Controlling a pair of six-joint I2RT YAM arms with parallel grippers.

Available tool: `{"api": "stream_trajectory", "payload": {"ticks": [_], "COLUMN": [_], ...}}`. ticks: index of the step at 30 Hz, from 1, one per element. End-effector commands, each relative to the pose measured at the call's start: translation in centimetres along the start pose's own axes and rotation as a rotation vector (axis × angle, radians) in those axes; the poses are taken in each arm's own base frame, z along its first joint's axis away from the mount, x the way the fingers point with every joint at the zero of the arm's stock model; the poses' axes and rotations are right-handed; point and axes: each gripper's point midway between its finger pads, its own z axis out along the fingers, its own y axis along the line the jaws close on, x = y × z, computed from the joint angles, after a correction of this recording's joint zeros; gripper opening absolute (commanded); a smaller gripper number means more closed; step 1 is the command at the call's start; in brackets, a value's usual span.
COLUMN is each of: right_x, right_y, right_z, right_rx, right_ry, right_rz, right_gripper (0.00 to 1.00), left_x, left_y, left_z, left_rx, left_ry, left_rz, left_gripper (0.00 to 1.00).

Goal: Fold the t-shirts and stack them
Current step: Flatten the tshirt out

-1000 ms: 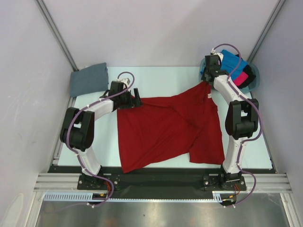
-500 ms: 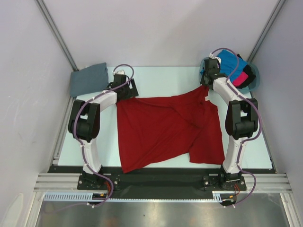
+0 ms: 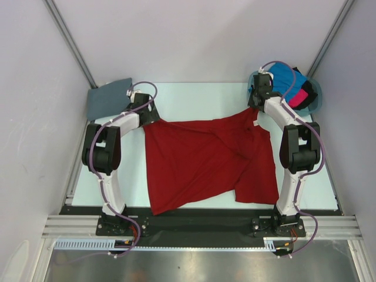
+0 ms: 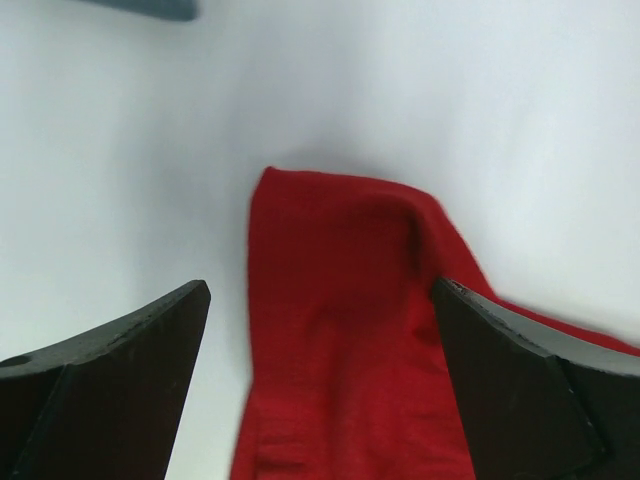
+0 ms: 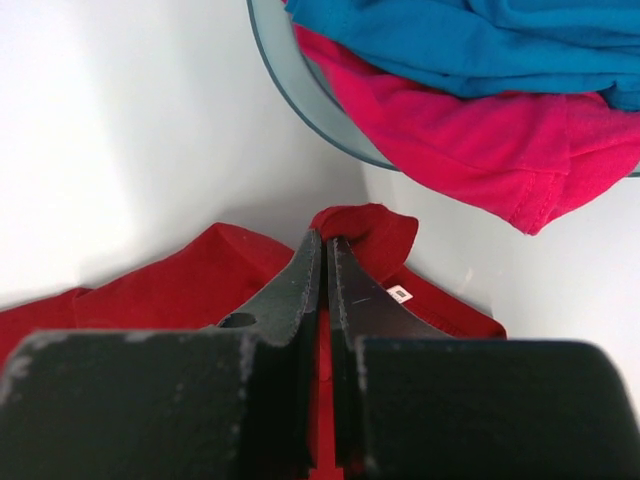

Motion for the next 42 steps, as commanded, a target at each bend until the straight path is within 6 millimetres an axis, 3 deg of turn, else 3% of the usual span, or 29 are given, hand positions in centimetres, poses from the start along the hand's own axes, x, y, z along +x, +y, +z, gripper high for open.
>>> {"api": "stream_trajectory", "payload": {"ticks": [1,5,8,10,14,18,20,21,22,24,26,34,42], "right_x": [-3.0,-3.2,-3.3,-3.3,-3.0,-3.0,-3.0,-3.0,-3.0,-3.1,-3.1,-3.1,-3.4], "right_y": [0.3,0.2,0.1,0.2,-0.1,-0.2,-0.2,-0.3,-0.3,0.0,-0.1,0.2,0.2], "right_z": [-2.3,-2.7,-2.9,-2.8,-2.8,-2.7,-2.8,-2.7,-2.7,-2.8,-2.8,-3.2,-3.5], "right_rx": [-0.032,-0.033,-0.032,-0.03,-0.02,-0.013,-0.015,-0.013,-0.014,-0.021,-0.021,-0.039,-0.044], "right_ry": [-0.081,-0.087,-0.09,-0.09,-0.083,-0.081,-0.081,-0.08,-0.081,-0.081,-0.078,-0.077,-0.082], "right_rz": [0.011,0.009,0.01,0.01,0.008,0.008,0.008,0.008,0.007,0.008,0.006,0.008,0.011], "right_gripper": [0.0,0.0,0.0,0.0,0.0,0.0,0.0,0.0,0.0,0.0,0.0,0.0,0.0], "left_x": [-1.8,-1.8,-0.9,0.0,1.8,1.7,2.7,2.3,3.5,2.8,4.2,3.6,4.5], "left_y": [0.8,0.7,-0.6,-2.3,-3.5,-3.7,-3.6,-3.8,-3.5,-3.8,-3.3,-0.1,2.3], "left_z": [0.4,1.6,3.0,3.6,4.3,3.6,3.2,2.6,2.2,1.0,0.6,-1.1,-0.6], "left_rx": [-0.035,-0.017,0.076,0.206,0.366,0.413,0.426,0.44,0.439,0.471,0.468,0.314,0.232], "left_ry": [-0.018,0.033,0.122,0.198,0.293,0.287,0.306,0.299,0.321,0.286,0.302,0.237,0.249], "left_rz": [-0.034,-0.05,-0.055,-0.061,-0.139,-0.158,-0.158,-0.163,-0.173,-0.183,-0.189,-0.174,-0.173], "left_gripper": [1.0,1.0,1.0,1.0,1.0,1.0,1.0,1.0,1.0,1.0,1.0,1.0,1.0]}}
